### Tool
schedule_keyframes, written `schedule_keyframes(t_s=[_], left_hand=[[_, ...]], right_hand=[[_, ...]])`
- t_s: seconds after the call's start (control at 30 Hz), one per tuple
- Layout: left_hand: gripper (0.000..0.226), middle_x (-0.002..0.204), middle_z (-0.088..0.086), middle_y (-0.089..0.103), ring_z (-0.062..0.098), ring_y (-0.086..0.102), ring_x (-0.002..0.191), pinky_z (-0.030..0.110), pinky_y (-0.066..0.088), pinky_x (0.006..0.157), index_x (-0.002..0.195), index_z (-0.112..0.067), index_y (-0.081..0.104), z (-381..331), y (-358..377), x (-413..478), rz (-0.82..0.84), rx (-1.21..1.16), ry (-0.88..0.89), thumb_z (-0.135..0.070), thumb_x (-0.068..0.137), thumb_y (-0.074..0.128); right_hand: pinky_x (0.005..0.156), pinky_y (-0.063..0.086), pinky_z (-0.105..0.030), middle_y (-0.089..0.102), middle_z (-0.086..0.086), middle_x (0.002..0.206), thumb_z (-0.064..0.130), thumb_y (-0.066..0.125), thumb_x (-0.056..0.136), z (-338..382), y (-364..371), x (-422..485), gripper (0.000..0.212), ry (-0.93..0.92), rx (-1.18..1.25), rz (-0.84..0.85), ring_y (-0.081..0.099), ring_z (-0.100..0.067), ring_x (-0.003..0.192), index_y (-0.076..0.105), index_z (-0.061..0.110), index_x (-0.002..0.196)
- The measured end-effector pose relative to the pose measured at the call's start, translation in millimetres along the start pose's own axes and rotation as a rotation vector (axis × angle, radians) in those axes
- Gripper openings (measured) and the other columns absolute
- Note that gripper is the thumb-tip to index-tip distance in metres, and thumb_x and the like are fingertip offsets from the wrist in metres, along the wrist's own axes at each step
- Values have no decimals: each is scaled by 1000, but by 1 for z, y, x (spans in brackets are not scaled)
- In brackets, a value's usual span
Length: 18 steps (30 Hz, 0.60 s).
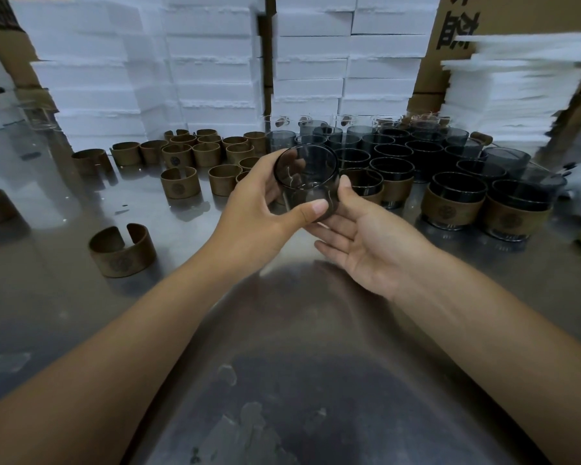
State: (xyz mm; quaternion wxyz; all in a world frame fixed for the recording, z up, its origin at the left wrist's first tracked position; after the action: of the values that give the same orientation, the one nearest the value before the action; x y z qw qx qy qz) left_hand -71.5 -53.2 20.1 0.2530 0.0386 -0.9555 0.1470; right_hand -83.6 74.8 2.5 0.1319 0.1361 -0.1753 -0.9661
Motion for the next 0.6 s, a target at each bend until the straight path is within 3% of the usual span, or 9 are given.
schedule_keyframes(t_s=[0.17, 0.27, 0.37, 0.5, 0.6], left_hand=[[55, 116, -17, 60, -1, 58, 113, 19, 43, 101, 125, -22, 48, -2, 2, 0, 1, 16, 7, -15, 78, 74], [58, 119, -12, 60, 1, 58, 113, 20, 44, 101, 129, -18, 48, -4, 2, -1, 3, -12, 6, -16, 78, 74], [58, 121, -9, 61, 3, 59, 114, 21, 45, 100, 127, -20, 49, -7, 3, -2, 8, -72, 10, -24, 74, 72], [51, 117, -11, 61, 0, 61, 109, 17, 47, 92, 116, -28, 51, -11, 3, -2, -8, -143, 20, -30, 68, 69], [50, 117, -11, 61, 1, 61, 109, 17, 48, 92, 116, -26, 51, -11, 3, -2, -13, -152, 20, -28, 70, 70]], right_hand=[[84, 48, -26, 72, -4, 101, 28, 49, 98, 7, 0, 2, 21, -99, 113, -25, 67, -8, 83, 63, 13, 99], [84, 50, -28, 71, -2, 95, 25, 44, 100, 8, 4, 1, 22, -116, 172, 51, 66, -10, 86, 62, 15, 97], [96, 47, -37, 71, -2, 91, 28, 41, 101, 7, 6, -1, 25, -110, 210, 106, 64, -15, 96, 61, 15, 97], [104, 40, -43, 66, -5, 116, 41, 37, 101, 5, 10, -2, 39, -70, 154, 177, 59, -18, 117, 59, 15, 118], [102, 41, -42, 63, -4, 122, 48, 34, 99, 3, 11, -2, 48, -48, 118, 208, 57, -17, 121, 57, 15, 127]])
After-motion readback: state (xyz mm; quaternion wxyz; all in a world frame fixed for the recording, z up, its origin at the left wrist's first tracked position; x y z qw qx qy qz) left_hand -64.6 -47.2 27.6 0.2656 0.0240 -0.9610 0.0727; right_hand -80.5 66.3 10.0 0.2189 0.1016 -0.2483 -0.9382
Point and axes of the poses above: each hand's wrist, its own x-axis towards the middle knuckle, its own y-axis out of the palm, z = x × y, the point moved 4 cm from there along x, towards the middle knuckle
